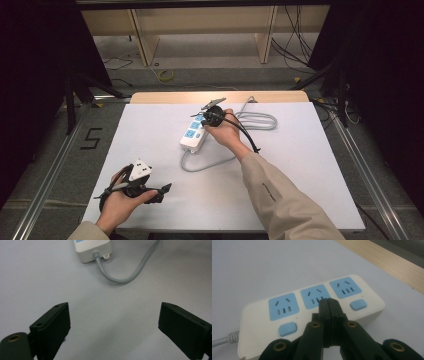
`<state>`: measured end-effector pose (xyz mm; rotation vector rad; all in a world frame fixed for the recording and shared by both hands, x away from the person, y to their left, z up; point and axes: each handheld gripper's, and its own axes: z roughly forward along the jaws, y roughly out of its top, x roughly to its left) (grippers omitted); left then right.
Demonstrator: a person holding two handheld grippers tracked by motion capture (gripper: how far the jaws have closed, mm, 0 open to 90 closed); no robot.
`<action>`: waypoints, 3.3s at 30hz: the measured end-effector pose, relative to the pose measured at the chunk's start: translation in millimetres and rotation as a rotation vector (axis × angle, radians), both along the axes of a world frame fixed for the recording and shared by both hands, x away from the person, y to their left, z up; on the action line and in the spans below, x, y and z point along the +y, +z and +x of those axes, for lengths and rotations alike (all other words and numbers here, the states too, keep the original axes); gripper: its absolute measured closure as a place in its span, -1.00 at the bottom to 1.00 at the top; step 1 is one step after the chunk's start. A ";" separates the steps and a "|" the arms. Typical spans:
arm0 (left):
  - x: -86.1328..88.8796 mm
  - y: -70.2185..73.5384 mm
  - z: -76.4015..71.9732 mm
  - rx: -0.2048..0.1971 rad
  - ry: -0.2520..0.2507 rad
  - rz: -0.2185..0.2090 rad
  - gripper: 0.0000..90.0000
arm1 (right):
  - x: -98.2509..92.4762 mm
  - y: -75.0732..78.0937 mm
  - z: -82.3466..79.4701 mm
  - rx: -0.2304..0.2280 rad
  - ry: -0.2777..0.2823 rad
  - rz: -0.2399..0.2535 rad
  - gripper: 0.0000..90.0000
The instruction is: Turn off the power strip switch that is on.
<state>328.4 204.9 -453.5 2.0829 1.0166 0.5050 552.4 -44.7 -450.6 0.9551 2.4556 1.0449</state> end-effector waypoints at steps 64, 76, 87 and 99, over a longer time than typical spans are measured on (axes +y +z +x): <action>-0.2 -0.1 -0.5 0.001 -0.007 0.002 -0.76 | 9.7 -6.0 10.0 0.068 -0.003 -0.076 1.00; -0.3 -0.4 -0.4 0.001 -0.007 0.001 -0.76 | 11.7 -3.1 13.2 0.110 -0.020 -0.086 1.00; -0.2 -0.2 -0.5 0.001 -0.007 0.001 -0.75 | 14.8 -1.5 14.5 0.116 -0.028 -0.111 1.00; -0.2 -0.3 -0.2 0.003 -0.008 0.002 -0.75 | 17.0 -0.6 14.7 0.121 -0.032 -0.130 1.00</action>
